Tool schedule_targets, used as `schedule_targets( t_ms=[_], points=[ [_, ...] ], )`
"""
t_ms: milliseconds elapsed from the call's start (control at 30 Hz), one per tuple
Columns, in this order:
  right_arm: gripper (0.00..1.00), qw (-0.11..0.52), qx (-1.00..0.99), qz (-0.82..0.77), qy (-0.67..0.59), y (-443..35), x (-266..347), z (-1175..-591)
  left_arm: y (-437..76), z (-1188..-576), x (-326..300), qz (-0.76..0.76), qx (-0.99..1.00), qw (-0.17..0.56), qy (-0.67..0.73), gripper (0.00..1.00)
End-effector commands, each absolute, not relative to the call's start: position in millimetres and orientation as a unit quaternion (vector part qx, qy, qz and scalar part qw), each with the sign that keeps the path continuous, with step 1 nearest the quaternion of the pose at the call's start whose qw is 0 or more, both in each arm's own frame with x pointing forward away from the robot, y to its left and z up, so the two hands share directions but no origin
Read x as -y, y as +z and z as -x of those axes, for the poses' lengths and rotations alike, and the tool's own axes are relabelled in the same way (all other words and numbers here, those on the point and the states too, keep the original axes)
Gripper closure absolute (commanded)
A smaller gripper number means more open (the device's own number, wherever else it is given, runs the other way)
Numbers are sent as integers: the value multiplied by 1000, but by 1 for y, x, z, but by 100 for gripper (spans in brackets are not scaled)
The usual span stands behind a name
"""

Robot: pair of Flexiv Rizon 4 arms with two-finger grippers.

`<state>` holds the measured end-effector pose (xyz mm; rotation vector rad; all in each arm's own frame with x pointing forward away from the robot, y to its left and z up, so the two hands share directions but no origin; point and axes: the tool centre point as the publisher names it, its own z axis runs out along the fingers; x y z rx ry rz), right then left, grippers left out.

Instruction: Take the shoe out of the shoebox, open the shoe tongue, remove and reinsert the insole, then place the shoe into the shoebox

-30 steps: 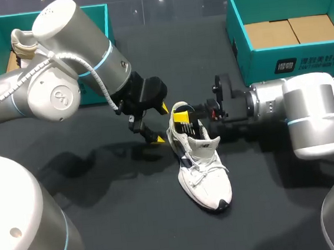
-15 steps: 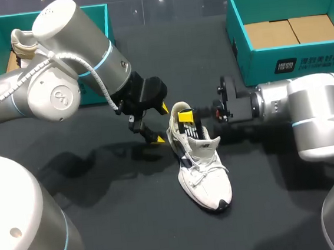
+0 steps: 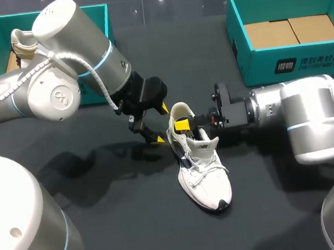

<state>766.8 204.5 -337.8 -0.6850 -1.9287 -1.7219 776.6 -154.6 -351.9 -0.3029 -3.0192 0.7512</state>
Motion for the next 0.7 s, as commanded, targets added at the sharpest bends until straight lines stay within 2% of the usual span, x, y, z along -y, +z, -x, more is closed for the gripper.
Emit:
schedule_targets(
  t_ms=[33, 700],
  points=[
    [54, 217, 712, 250, -619, -326, -207, -763, -352, -776, 155, 97, 966, 7, 239, 0],
    [55, 172, 755, 242, -584, -297, -204, -760, -342, -772, 150, 106, 965, -8, 241, 0]
  ],
)
